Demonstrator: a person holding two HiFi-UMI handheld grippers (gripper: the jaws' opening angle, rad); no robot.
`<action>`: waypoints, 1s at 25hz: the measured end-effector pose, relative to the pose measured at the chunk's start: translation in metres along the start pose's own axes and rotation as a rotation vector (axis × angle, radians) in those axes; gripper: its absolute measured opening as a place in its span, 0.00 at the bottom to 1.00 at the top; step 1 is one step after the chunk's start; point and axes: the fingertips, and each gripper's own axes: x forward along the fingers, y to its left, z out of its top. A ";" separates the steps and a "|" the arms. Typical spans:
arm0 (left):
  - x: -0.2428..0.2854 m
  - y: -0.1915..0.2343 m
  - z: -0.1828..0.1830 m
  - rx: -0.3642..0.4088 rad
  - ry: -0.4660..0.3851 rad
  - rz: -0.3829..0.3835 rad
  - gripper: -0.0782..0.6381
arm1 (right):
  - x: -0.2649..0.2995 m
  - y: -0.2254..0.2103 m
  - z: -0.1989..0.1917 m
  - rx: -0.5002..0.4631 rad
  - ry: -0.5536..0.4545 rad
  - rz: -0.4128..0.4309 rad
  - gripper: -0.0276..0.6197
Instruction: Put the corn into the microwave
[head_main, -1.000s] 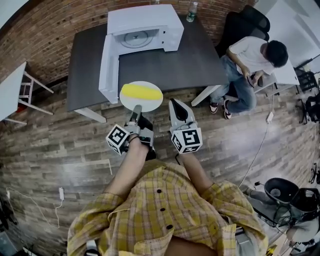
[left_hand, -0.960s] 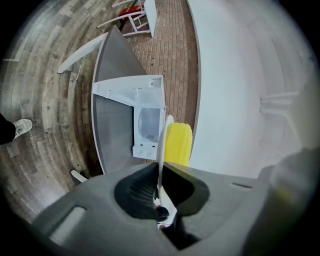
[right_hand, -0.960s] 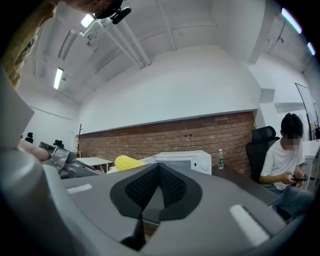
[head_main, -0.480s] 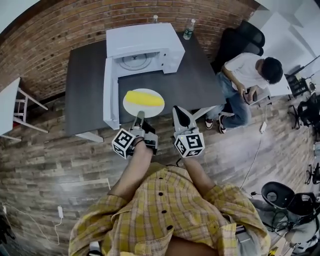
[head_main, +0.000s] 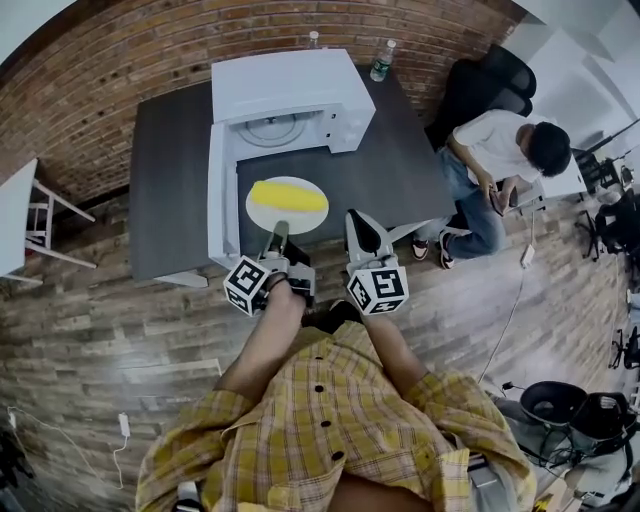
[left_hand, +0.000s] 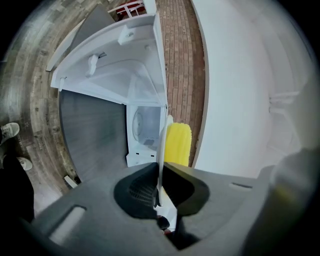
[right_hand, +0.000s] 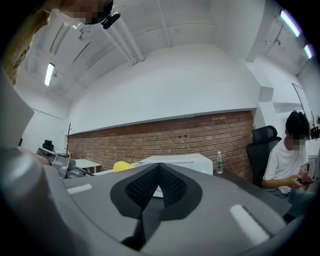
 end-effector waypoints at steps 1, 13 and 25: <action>0.003 0.000 0.001 -0.003 -0.003 0.001 0.14 | 0.004 -0.001 0.000 0.003 0.002 0.004 0.04; 0.050 0.009 0.014 -0.018 -0.050 0.019 0.14 | 0.057 -0.030 -0.016 0.024 0.031 0.055 0.04; 0.107 0.023 0.026 -0.025 -0.120 0.033 0.14 | 0.115 -0.064 -0.040 0.041 0.075 0.127 0.04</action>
